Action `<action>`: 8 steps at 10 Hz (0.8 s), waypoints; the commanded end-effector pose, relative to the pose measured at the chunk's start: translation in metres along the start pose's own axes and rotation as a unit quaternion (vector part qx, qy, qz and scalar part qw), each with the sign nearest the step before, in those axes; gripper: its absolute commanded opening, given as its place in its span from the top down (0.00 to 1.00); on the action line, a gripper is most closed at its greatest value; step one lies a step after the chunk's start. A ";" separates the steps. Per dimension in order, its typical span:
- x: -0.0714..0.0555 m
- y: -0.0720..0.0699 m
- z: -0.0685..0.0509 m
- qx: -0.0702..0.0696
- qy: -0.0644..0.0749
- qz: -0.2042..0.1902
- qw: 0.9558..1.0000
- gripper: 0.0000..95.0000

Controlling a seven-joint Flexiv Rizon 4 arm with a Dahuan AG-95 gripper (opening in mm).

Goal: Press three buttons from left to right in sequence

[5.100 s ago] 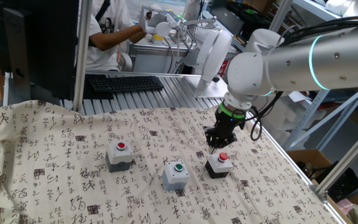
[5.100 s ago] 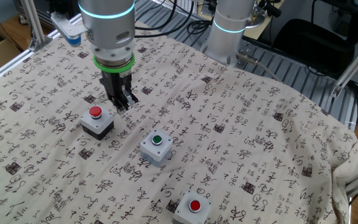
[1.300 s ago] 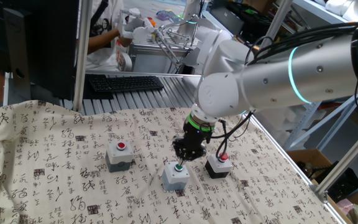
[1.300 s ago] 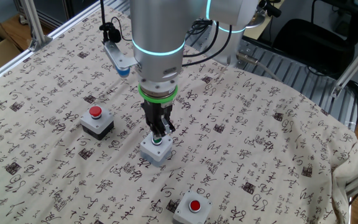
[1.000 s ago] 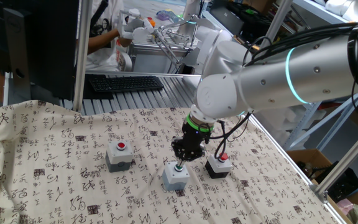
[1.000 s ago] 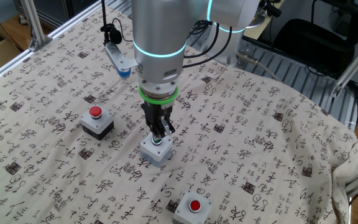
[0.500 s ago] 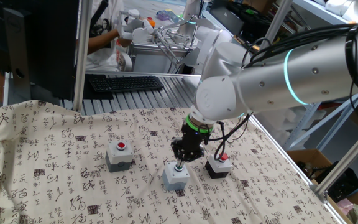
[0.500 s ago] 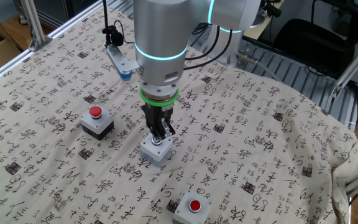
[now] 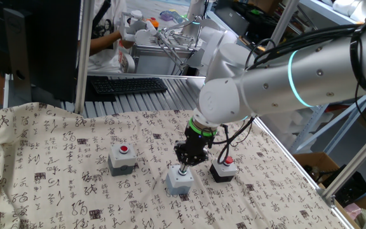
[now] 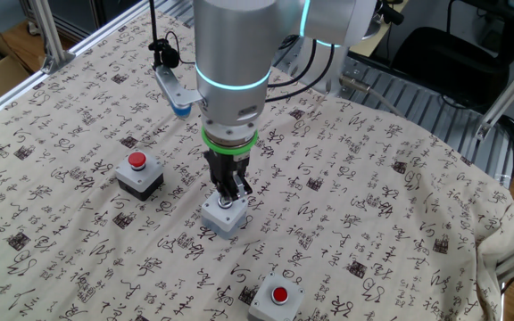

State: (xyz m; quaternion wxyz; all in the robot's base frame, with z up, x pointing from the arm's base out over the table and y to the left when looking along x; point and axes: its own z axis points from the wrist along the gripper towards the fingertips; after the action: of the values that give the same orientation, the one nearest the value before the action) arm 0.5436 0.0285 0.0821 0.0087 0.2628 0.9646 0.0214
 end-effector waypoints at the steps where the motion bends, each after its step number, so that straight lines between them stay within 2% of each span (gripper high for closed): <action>1: 0.000 0.000 0.005 0.004 -0.002 -0.001 1.000 1.00; 3: 0.001 -0.001 0.008 0.003 -0.008 -0.001 1.000 1.00; 4: 0.001 -0.001 0.006 0.011 -0.006 -0.002 1.000 1.00; 5: 0.002 -0.001 0.002 0.008 -0.006 -0.003 1.000 1.00; 6: 0.002 -0.002 -0.006 -0.009 0.002 0.004 1.000 1.00; 8: 0.002 -0.002 -0.011 0.000 0.003 0.002 1.000 1.00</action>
State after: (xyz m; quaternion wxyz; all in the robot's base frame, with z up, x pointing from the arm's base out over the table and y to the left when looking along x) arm 0.5388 0.0276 0.0947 0.0023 0.2644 0.9641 0.0247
